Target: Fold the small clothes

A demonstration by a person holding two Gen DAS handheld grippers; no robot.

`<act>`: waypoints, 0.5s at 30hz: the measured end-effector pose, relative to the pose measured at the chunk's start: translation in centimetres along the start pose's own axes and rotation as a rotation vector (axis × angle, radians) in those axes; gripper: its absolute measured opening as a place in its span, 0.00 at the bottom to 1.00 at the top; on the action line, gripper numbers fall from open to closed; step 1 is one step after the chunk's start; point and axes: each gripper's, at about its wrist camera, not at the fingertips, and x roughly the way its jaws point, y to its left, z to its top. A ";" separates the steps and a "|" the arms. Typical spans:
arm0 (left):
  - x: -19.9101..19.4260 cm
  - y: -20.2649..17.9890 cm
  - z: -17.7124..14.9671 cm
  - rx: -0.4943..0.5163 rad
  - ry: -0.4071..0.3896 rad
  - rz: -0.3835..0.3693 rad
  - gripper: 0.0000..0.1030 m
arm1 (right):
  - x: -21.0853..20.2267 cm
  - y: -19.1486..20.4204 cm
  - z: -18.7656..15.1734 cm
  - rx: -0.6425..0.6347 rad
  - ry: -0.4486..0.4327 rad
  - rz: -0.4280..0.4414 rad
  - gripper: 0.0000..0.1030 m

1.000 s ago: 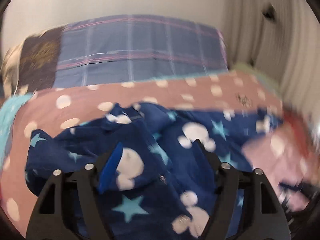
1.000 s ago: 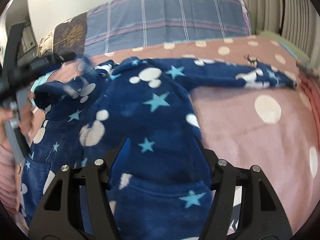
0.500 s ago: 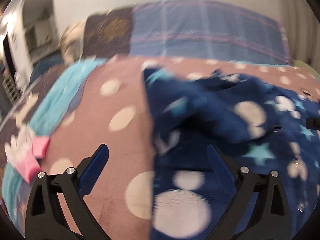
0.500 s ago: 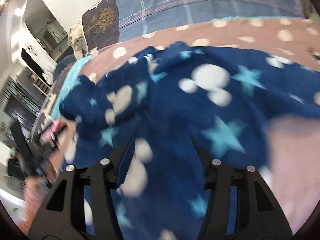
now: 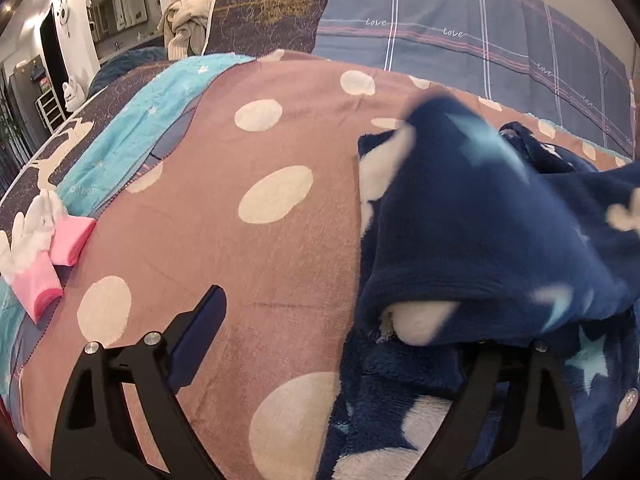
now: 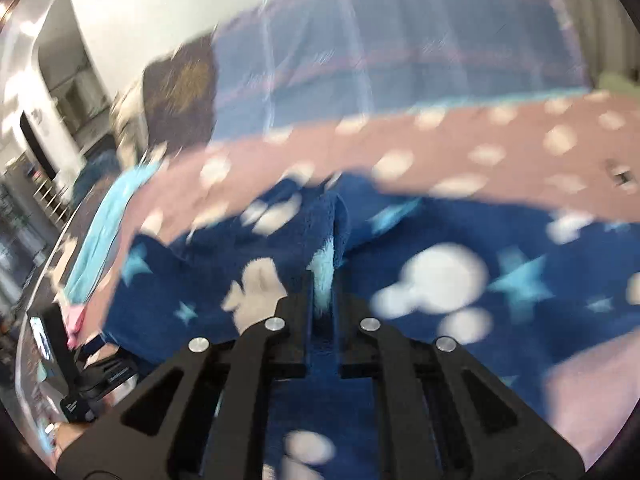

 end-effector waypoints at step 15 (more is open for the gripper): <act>-7.9 -0.3 -0.1 0.118 -0.125 -0.224 0.49 | 0.9 -7.2 -3.4 0.082 0.104 0.086 0.20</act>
